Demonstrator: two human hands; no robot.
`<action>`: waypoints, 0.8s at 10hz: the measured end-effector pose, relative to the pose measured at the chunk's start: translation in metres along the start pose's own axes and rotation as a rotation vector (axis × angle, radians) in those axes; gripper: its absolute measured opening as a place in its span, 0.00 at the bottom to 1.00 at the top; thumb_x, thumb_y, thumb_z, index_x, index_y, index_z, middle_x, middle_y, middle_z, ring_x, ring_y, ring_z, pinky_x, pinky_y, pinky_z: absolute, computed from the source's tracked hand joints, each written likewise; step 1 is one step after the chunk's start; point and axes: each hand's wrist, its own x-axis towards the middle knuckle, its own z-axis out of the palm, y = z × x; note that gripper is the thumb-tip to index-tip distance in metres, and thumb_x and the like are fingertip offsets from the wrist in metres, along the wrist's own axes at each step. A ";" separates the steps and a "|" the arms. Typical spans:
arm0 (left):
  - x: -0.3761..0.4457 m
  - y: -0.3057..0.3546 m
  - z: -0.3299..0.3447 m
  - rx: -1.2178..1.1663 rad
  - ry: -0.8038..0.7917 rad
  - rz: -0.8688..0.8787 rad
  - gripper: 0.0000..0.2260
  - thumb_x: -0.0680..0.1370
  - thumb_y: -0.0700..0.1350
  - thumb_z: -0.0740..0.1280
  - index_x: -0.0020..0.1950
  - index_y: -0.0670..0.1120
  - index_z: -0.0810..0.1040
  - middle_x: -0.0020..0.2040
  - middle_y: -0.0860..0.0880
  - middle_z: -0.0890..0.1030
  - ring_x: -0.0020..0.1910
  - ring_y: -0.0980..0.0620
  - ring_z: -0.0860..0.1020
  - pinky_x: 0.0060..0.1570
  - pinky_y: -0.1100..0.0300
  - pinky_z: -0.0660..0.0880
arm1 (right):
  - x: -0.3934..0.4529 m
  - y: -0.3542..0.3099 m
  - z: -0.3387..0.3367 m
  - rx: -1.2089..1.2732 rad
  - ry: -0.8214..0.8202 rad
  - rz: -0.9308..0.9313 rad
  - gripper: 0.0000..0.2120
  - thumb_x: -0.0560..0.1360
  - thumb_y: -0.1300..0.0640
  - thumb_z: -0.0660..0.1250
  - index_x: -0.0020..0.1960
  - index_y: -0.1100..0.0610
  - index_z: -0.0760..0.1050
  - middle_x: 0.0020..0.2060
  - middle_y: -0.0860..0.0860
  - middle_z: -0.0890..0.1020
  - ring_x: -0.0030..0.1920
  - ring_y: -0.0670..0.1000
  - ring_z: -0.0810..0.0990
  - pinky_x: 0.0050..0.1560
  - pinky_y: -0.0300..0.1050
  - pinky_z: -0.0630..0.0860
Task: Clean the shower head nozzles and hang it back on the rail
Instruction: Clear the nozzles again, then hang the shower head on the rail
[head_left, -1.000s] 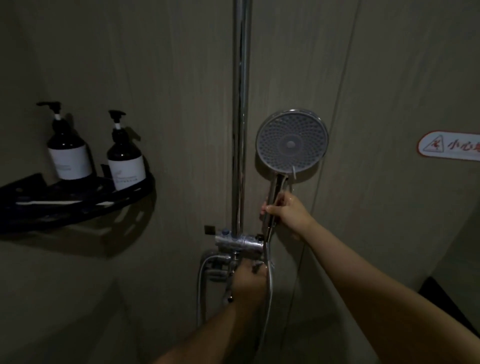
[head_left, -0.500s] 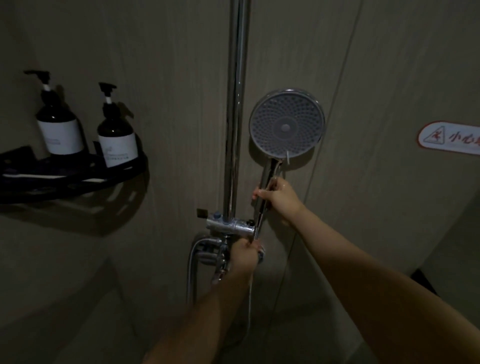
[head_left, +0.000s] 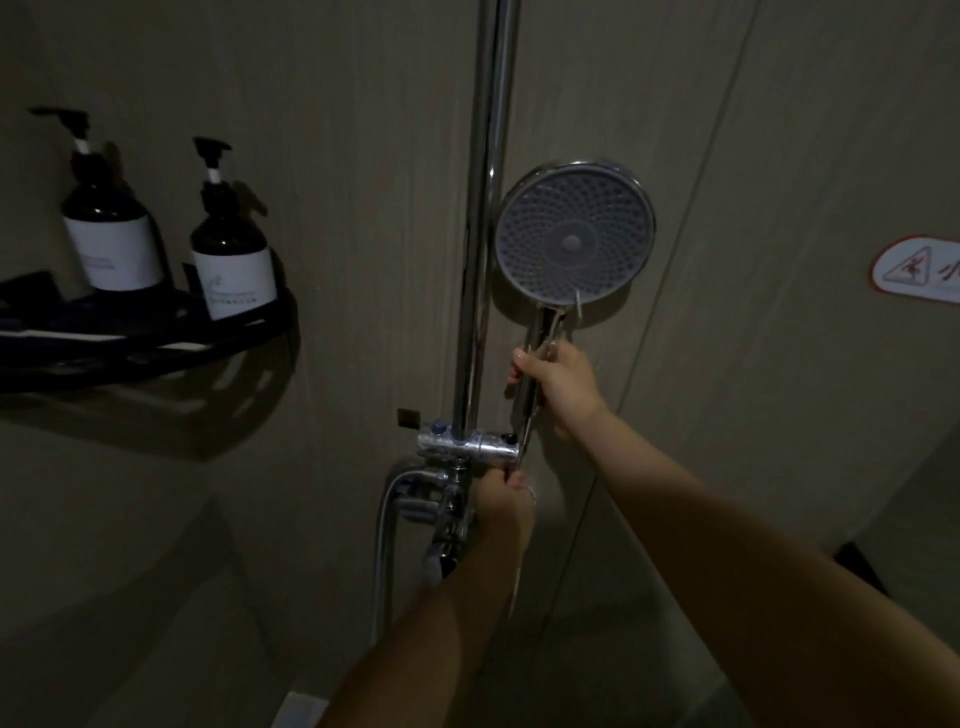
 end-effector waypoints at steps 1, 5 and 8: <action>0.002 0.001 0.000 -0.087 -0.078 -0.046 0.10 0.79 0.38 0.59 0.54 0.33 0.76 0.46 0.39 0.78 0.47 0.43 0.78 0.58 0.46 0.73 | 0.002 0.004 0.003 -0.005 0.081 -0.047 0.06 0.75 0.62 0.66 0.40 0.56 0.72 0.33 0.52 0.78 0.37 0.52 0.78 0.53 0.60 0.76; 0.013 0.003 -0.006 0.003 -0.055 -0.042 0.15 0.79 0.39 0.59 0.33 0.48 0.67 0.46 0.45 0.74 0.46 0.49 0.73 0.52 0.55 0.73 | 0.007 0.011 0.014 -0.109 0.128 -0.076 0.11 0.74 0.55 0.68 0.46 0.64 0.76 0.31 0.51 0.81 0.36 0.48 0.82 0.43 0.47 0.81; 0.014 0.012 -0.020 0.053 -0.226 -0.060 0.15 0.81 0.38 0.56 0.34 0.49 0.68 0.37 0.48 0.75 0.36 0.53 0.74 0.37 0.62 0.73 | 0.003 0.006 0.017 -0.153 0.207 -0.138 0.09 0.73 0.59 0.70 0.36 0.56 0.73 0.29 0.52 0.80 0.28 0.46 0.80 0.36 0.46 0.80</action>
